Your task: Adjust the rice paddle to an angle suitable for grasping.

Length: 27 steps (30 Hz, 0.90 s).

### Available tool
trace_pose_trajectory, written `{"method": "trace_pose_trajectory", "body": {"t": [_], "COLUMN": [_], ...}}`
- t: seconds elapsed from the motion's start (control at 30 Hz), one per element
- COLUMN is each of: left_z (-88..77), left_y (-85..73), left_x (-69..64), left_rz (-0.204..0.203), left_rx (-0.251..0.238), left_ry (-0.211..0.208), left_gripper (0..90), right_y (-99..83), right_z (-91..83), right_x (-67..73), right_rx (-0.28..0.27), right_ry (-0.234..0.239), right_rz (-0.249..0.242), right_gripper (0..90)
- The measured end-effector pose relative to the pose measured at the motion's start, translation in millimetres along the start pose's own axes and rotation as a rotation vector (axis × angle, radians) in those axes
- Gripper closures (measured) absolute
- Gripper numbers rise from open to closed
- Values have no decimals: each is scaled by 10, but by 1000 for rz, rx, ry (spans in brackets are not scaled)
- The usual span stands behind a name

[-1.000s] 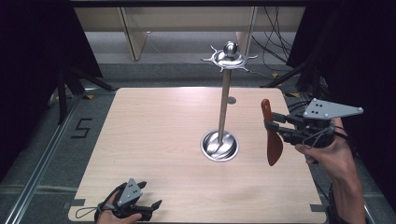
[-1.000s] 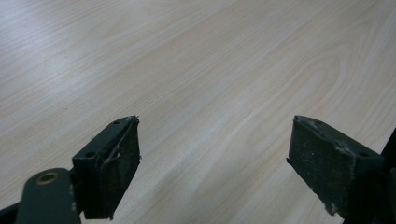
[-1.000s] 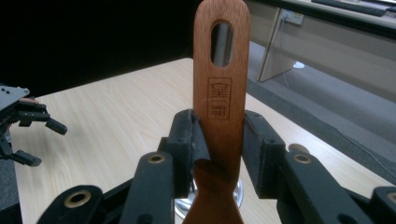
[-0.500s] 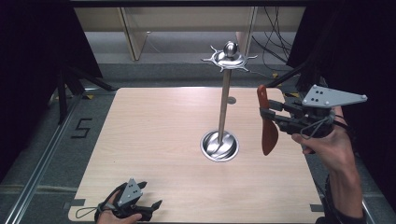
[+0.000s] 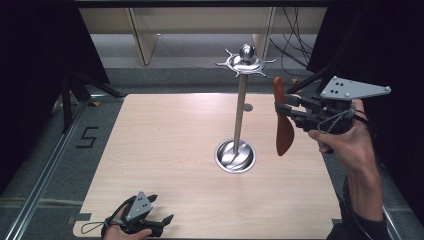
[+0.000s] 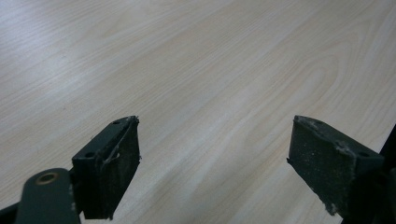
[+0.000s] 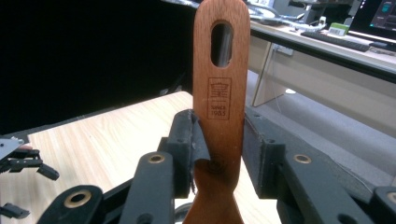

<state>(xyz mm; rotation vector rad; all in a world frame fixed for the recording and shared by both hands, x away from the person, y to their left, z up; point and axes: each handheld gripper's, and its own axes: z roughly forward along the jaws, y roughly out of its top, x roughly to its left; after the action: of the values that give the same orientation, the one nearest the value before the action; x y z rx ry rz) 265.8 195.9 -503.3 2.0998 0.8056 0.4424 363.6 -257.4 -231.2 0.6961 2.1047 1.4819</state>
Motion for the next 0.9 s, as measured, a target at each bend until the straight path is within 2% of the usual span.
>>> {"method": "trace_pose_trajectory", "body": {"t": [0.03,0.07,0.13,0.17,0.2,0.23,0.27,0.33,0.4,0.43,0.47,0.53,0.57,0.63,0.67,0.73,0.8,0.83,0.87,0.9], "left_z": [0,5,-4,-4,7,0,-2,-5,2,0,2,-4,1,2,1,7,13,-2,4,3], "left_y": [0,6,0,0,-7,-3,3,5,8,-6,-7,-5,-5,-6,-8,-5,1,6,-2,-6], "left_x": [0,16,-3,-3,-14,-12,4,14,19,-11,-16,-12,-15,-18,-11,-24,-23,7,-17,-21], "left_rz": [0,17,-4,-4,-24,-19,10,21,28,-18,-25,-18,-20,-23,-19,-30,-17,20,-18,-26], "left_rx": [0,-9,8,8,-5,1,-3,8,-1,6,9,13,5,2,12,0,-17,6,-1,4], "left_ry": [0,9,-7,-7,-4,1,1,0,9,-6,-6,-4,6,3,5,3,-6,4,3,4], "left_gripper": [158,158,157,157,157,158,157,157,157,157,157,157,157,157,157,157,157,157,157,157], "right_y": [0,12,43,43,71,79,88,108,112,119,136,139,148,160,167,180,191,194,198,202], "right_z": [0,2,28,28,37,44,54,80,89,108,130,145,146,165,169,194,223,232,245,255], "right_x": [0,-5,2,2,-12,-15,-7,-31,-30,-36,-42,-45,-42,-62,-59,-71,-66,-67,-72,-68], "right_rx": [0,0,-4,-4,-8,-8,-5,-11,-14,-16,-3,-13,1,-13,-7,-7,1,2,-2,0], "right_ry": [0,-7,11,11,-1,0,-2,3,8,19,6,10,13,-3,0,1,6,7,3,4], "right_rz": [0,-8,4,4,-4,-2,10,-6,4,7,6,8,24,3,16,9,17,15,5,8], "right_gripper": [671,671,671,671,671,671,671,671,671,671,671,671,671,671,671,671,671,671,671,671]}}
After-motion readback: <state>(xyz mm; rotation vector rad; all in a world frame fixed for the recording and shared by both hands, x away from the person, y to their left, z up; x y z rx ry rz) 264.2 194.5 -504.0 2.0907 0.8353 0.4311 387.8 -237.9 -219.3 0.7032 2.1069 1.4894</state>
